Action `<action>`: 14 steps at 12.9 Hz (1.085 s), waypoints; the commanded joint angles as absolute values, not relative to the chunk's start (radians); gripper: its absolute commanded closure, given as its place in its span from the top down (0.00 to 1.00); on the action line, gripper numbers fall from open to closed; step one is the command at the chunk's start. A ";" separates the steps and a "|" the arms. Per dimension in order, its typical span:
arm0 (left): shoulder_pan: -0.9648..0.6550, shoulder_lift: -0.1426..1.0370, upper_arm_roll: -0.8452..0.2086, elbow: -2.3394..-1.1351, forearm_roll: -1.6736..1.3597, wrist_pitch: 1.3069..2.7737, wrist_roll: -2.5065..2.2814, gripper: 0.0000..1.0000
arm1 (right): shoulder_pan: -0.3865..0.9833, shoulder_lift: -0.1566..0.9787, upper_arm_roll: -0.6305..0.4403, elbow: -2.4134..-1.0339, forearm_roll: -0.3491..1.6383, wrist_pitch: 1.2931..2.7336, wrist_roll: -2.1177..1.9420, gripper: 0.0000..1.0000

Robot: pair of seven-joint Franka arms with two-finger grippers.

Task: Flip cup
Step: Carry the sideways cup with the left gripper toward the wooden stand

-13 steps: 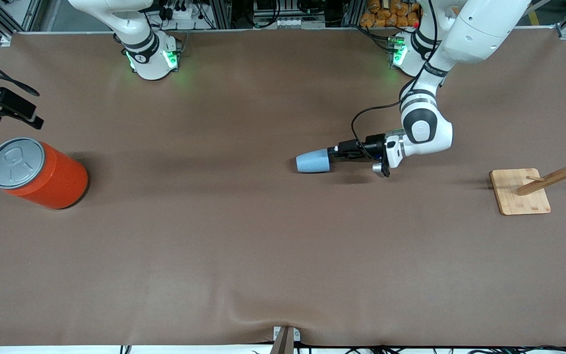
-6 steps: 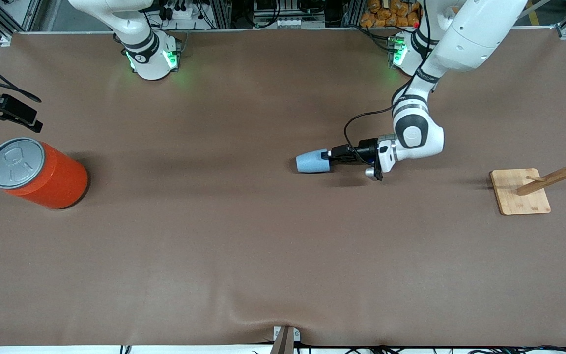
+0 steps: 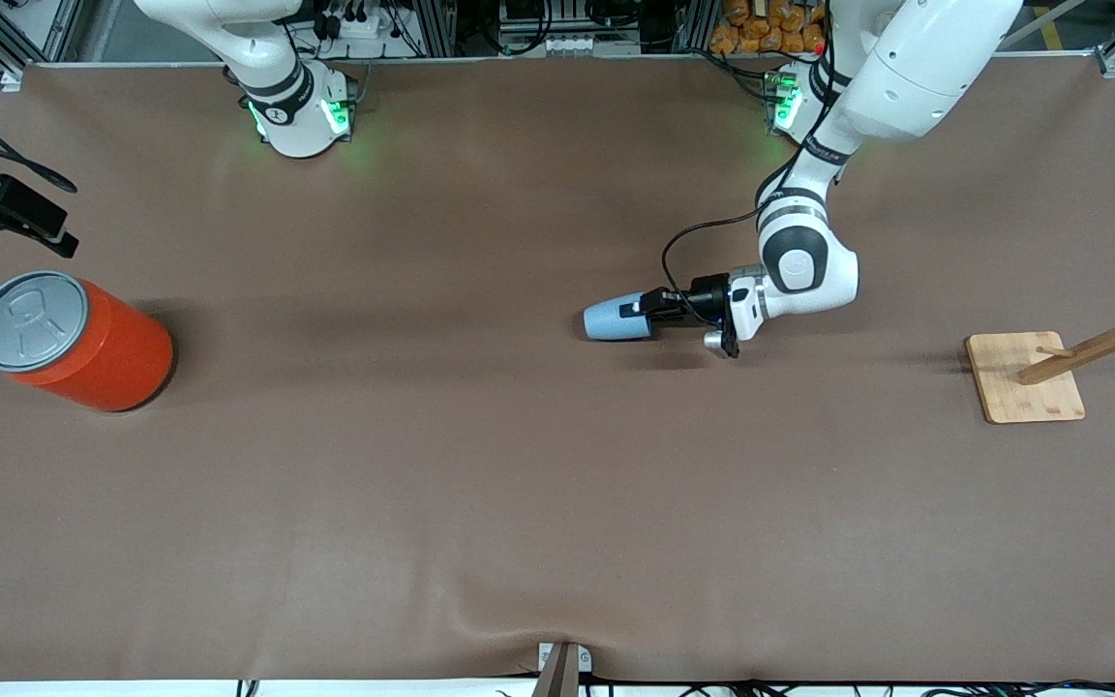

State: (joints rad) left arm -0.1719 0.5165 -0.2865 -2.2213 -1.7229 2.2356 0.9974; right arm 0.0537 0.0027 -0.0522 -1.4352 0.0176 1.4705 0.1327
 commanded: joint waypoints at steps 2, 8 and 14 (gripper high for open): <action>-0.158 0.502 -0.284 -2.171 -1.740 2.263 0.981 0.00 | 0.054 -0.032 -0.052 -1.454 0.021 1.444 0.146 1.00; -0.033 0.480 -0.259 -1.993 -1.508 2.261 0.783 0.00 | 0.057 -0.061 -0.043 -1.471 0.018 1.436 0.149 1.00; 0.135 0.434 -0.258 -1.905 -0.866 2.247 0.508 0.00 | 0.058 -0.061 -0.043 -1.470 0.020 1.425 0.149 1.00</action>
State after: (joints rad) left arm 0.0832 0.4559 -0.2528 -1.8987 -0.9968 2.2539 0.5253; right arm 0.0537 -0.0297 -0.0466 -1.4409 0.0176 1.4246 0.1333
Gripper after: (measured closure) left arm 0.947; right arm 0.000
